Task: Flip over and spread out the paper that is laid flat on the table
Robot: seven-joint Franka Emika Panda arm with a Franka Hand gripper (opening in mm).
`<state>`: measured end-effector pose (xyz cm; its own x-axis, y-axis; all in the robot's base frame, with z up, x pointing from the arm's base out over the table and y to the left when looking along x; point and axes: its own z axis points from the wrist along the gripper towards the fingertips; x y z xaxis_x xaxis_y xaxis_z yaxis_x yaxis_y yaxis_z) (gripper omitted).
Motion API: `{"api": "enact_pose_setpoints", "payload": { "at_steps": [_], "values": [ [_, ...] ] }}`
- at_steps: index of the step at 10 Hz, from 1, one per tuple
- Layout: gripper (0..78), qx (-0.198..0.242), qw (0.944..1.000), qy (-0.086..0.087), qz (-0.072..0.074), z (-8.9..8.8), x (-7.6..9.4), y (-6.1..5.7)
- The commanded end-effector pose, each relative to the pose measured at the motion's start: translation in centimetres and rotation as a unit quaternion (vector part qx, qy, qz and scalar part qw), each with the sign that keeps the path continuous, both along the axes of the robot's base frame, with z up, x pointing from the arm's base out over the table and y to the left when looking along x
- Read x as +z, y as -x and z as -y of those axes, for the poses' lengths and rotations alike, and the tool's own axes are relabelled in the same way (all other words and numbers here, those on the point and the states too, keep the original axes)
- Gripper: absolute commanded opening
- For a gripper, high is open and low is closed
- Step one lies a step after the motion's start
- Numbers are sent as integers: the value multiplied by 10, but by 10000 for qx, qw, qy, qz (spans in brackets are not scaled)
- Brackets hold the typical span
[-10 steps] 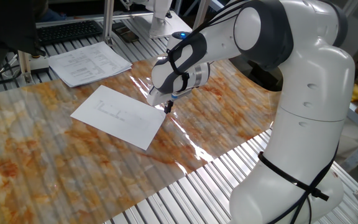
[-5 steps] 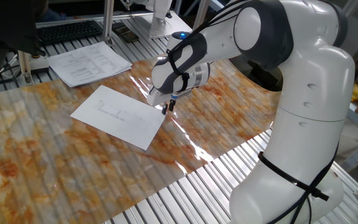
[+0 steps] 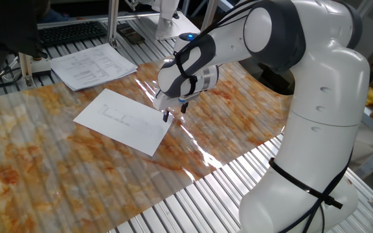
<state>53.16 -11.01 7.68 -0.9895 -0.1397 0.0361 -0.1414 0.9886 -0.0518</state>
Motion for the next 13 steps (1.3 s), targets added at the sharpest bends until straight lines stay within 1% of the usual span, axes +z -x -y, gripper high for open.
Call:
{"api": "enact_pose_setpoints", "payload": {
  "at_steps": [1, 3, 4, 8, 10, 11, 13],
  "values": [
    [775, 4, 10000, 28, 22, 1, 1, -1],
    [775, 4, 10000, 28, 22, 1, 1, -1],
    [775, -12, 9997, -227, -57, -2, -16, -1],
    [775, -31, 9995, -307, -50, -3, -19, -1],
    [775, -38, 9995, -321, -46, -3, -20, -1],
    [775, -82, 9990, -424, -72, -4, -20, 0],
    [775, -135, 9989, -444, -85, -7, -18, 0]
  ]
}}
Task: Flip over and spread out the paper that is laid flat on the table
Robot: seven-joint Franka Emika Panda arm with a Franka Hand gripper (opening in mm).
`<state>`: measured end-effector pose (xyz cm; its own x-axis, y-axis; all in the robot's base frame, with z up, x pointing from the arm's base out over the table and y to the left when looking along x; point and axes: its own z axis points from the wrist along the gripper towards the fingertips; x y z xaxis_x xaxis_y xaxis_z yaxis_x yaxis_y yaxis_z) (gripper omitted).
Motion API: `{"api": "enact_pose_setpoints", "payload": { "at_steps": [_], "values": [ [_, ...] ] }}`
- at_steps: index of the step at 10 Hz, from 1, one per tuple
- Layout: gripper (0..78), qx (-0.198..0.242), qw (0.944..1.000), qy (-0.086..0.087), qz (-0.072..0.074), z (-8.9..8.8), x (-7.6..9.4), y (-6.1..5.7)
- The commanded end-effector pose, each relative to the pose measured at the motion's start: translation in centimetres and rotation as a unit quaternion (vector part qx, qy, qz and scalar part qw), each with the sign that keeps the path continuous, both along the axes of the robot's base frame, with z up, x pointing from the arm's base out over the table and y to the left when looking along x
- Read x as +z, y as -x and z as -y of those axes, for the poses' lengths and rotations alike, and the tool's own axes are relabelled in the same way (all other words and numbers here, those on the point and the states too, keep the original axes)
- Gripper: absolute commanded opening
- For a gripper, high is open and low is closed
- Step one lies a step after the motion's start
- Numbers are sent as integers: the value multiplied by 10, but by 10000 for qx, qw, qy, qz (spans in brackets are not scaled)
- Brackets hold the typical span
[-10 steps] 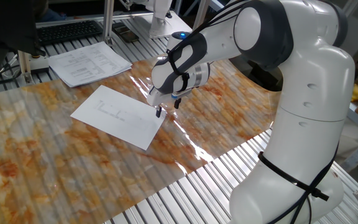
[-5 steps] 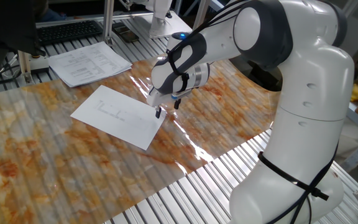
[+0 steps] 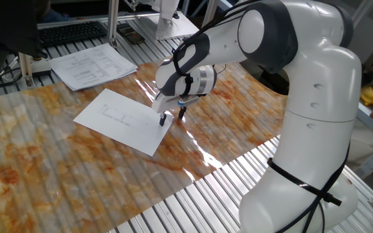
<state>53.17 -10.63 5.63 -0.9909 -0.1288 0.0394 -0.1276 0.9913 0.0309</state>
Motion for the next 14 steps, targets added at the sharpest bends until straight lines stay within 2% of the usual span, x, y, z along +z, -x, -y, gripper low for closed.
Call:
{"api": "enact_pose_setpoints", "payload": {
  "at_steps": [1, 6, 12, 13, 14],
  "values": [
    [775, -94, 10000, -13, -14, -6, 3, 1],
    [775, -72, 10000, 41, 41, -7, 2, 0],
    [775, -76, 10000, 45, 26, -7, 4, -5],
    [11, -74, 10000, 45, 24, -7, 4, -5],
    [11, -74, 10000, 45, 24, -7, 4, -5]
  ]
}}
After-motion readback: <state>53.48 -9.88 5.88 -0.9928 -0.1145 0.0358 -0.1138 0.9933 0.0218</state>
